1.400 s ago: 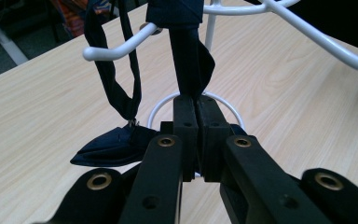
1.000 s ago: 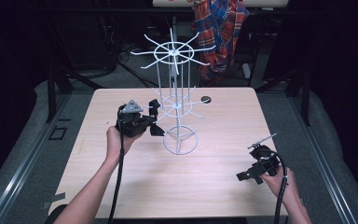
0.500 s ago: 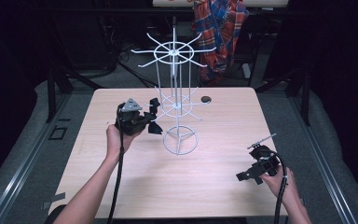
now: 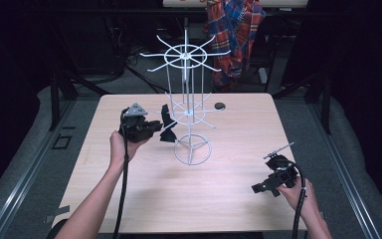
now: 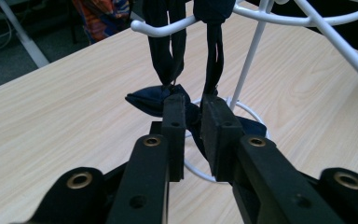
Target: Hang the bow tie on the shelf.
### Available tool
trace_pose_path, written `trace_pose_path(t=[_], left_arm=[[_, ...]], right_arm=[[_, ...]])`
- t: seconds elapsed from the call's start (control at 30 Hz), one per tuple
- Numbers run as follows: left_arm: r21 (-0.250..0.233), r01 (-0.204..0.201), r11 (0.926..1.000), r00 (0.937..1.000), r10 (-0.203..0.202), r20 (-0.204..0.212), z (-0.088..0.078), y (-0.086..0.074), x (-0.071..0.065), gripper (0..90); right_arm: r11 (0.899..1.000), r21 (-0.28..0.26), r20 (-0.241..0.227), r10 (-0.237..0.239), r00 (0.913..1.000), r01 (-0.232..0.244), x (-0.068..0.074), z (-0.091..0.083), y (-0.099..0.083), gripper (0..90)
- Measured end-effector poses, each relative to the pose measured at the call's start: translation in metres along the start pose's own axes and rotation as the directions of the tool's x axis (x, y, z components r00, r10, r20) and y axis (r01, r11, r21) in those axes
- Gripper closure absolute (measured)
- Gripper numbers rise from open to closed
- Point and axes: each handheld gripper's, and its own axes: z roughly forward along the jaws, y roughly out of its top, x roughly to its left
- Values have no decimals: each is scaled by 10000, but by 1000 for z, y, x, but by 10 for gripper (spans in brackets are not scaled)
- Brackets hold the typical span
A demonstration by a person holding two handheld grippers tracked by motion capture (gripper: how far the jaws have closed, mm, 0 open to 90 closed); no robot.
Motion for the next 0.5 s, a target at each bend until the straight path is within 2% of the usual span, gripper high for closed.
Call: trace_pose_path(t=[0.03,0.07,0.13,0.17,0.2,0.23,0.3,0.33,0.37,0.4,0.47,0.5], left_arm=[[47,80,10000,10000,-80,28,-2,0,0,761],[98,194,9998,9998,-195,18,-4,0,-1,724],[307,369,9988,9993,-370,19,-11,0,-3,611],[519,290,9982,9995,-285,-100,-16,-1,-4,575],[701,200,9973,9994,-181,-278,-19,-1,-4,519],[847,156,9963,9991,-122,-403,-23,-2,-4,460],[1213,224,9924,9966,-125,-817,-33,-5,0,384],[1396,347,9896,9948,-208,-999,-37,-7,3,334],[1396,347,9896,9948,-208,-999,-37,-7,3,288],[1478,408,9882,9935,-244,-1112,-40,-8,4,288],[1732,570,9832,9910,-347,-1292,-46,-12,6,234],[1840,579,9812,9917,-354,-1235,-48,-13,6,217]], right_arm=[[10000,-79,144,14,9999,-13,1,0,0,94],[10000,-58,64,-31,10000,31,0,0,0,94],[9998,150,147,-159,9998,157,1,-3,0,94],[9996,156,217,-234,9995,230,1,-4,0,94],[9998,-175,217,22,9998,-18,2,-3,-1,94],[9998,-180,165,21,9999,-18,0,-3,0,92],[10000,-55,66,-25,10000,25,-1,-3,1,89],[9998,-194,278,89,9996,-83,0,-2,1,85],[9998,-194,278,89,9996,-83,0,-2,1,85],[9999,-22,325,-139,9994,140,-1,-4,2,83],[9999,-113,312,-117,9994,120,1,-5,2,80],[9996,-277,366,-11,9993,21,3,-4,1,77]])
